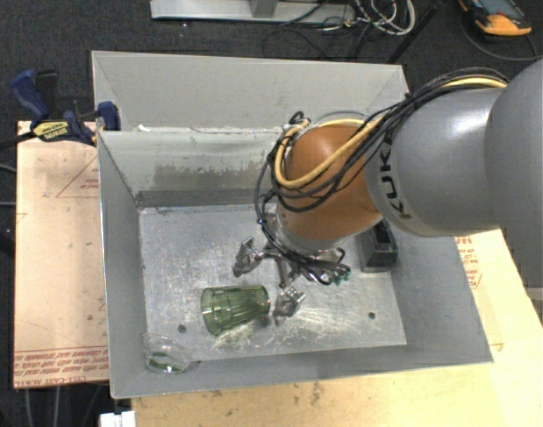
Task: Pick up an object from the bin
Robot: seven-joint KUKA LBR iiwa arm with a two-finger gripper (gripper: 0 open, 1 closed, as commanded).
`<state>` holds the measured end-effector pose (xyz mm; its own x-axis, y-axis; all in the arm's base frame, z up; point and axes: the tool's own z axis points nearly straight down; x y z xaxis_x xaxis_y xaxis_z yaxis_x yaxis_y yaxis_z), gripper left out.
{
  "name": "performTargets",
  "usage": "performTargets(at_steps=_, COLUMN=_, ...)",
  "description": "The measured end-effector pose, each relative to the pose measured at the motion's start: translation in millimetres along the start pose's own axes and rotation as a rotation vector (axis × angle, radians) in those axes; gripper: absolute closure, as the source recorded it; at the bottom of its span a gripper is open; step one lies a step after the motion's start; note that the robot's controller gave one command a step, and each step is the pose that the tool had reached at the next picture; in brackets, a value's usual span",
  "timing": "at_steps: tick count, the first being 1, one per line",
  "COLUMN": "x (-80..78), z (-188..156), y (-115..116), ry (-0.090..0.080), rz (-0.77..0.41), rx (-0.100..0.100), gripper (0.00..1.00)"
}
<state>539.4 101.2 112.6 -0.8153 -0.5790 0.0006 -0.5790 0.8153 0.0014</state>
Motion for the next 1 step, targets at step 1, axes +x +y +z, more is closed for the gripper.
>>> performTargets(at_steps=1, x=-29.9, z=5.5, y=11.6, ry=0.0, rz=0.156, rx=-0.001, gripper=1.0)
